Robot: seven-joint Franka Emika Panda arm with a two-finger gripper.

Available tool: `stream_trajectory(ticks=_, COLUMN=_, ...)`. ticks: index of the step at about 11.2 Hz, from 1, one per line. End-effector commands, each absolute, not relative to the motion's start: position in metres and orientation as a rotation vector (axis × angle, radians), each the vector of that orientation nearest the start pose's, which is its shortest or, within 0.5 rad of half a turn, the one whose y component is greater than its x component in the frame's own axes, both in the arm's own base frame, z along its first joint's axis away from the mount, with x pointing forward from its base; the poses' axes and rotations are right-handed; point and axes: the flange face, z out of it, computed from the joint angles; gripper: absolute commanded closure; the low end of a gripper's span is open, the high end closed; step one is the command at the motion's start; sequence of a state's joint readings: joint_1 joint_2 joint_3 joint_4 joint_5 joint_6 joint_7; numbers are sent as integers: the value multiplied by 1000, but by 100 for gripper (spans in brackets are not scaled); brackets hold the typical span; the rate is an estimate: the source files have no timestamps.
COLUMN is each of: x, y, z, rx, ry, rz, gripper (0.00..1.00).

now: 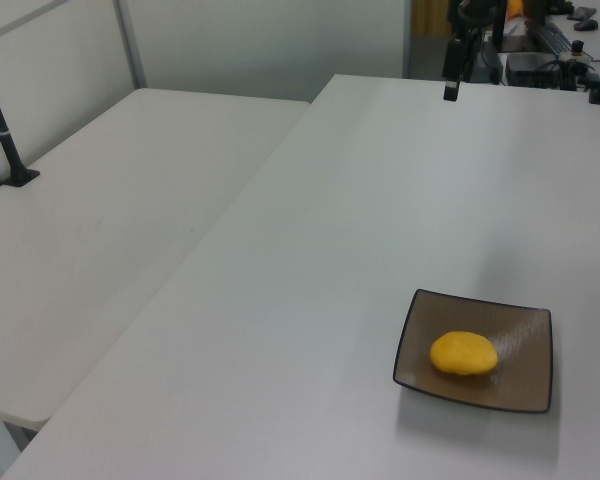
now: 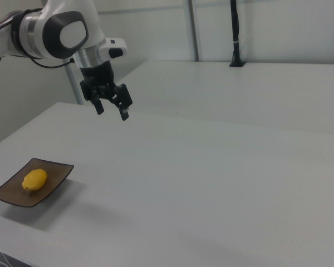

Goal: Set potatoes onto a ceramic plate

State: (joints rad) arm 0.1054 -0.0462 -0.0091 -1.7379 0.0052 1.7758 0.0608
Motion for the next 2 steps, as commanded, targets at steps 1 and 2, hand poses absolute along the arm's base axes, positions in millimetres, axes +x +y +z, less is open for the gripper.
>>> stream_trajectory(ticks=1, x=550, y=64, z=592, rx=-3086, ry=-95, rz=-151, gripper=0)
stream_trajectory(ticks=2, x=550, y=64, z=592, rx=-3086, ry=-98, rz=-151, gripper=0)
